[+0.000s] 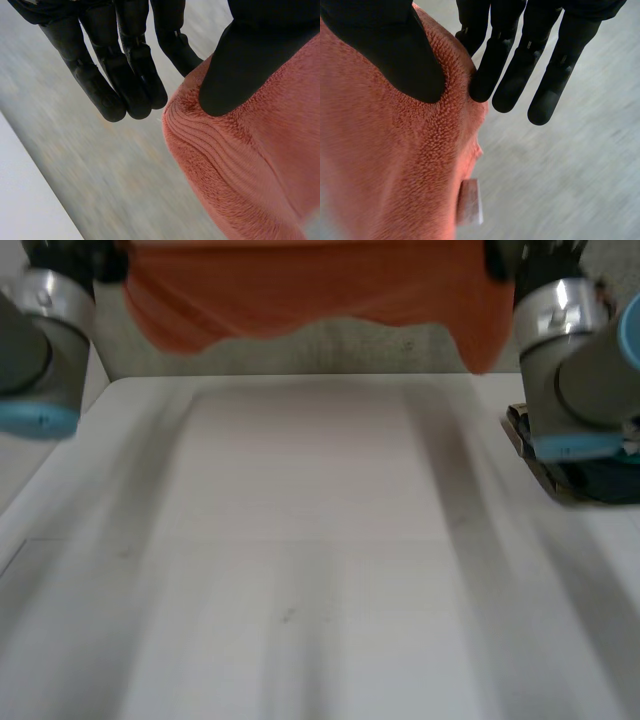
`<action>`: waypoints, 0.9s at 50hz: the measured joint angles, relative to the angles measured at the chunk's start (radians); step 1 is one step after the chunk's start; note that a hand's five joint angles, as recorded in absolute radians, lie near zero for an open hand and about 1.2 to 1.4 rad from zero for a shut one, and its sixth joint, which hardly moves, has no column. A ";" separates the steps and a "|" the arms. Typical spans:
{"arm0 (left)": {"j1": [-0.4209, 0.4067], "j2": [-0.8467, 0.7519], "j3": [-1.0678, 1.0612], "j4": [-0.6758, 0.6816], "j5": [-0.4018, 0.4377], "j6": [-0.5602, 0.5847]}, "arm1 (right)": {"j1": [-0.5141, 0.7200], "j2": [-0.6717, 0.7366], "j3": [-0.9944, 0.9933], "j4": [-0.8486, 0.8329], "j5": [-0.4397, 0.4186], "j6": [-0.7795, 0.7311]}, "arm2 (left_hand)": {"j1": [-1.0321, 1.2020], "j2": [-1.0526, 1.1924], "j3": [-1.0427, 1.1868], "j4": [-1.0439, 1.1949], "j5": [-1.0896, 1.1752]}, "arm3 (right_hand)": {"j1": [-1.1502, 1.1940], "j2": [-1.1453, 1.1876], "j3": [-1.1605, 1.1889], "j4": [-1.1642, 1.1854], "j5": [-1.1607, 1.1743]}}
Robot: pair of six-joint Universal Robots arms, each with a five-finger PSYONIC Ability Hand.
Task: Fold the laundry.
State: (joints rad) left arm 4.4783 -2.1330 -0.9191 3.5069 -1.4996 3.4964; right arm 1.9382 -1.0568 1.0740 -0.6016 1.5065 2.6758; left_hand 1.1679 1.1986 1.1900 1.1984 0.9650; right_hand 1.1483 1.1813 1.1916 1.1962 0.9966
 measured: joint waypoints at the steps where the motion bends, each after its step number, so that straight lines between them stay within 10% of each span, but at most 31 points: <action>1: 0.004 0.007 -0.043 -0.002 0.007 0.006 | -0.001 -0.009 0.038 0.030 -0.003 0.000 | 0.000 0.000 0.000 0.000 0.000 | 0.000 0.000 0.000 0.000 0.000; 17: 0.034 -0.020 -0.499 -0.035 0.177 0.266 | -0.006 0.102 0.352 0.279 -0.086 0.017 | 0.000 0.000 0.000 0.000 0.029 | -0.004 -0.005 -0.005 -0.002 0.004; 26: 0.043 0.014 -0.504 -0.086 0.147 0.283 | -0.052 0.145 0.192 0.491 -0.096 0.039 | 0.000 0.000 0.000 0.000 0.029 | -0.614 -0.654 -0.663 -0.663 -0.664; 45: 0.081 0.090 -0.581 -0.136 0.188 0.282 | -0.147 0.304 -0.247 1.024 -0.255 -0.573 | 0.000 0.000 0.000 0.000 0.029 | -0.695 -0.735 -0.742 -0.748 -0.720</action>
State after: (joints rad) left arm 4.5590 -2.0431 -1.4998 3.3712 -1.3115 3.7786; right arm 1.7908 -0.7524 0.8274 0.4221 1.2513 2.1026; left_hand 1.1679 1.1986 1.1900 1.1984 0.9937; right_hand 0.4532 0.4467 0.4499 0.4487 0.2762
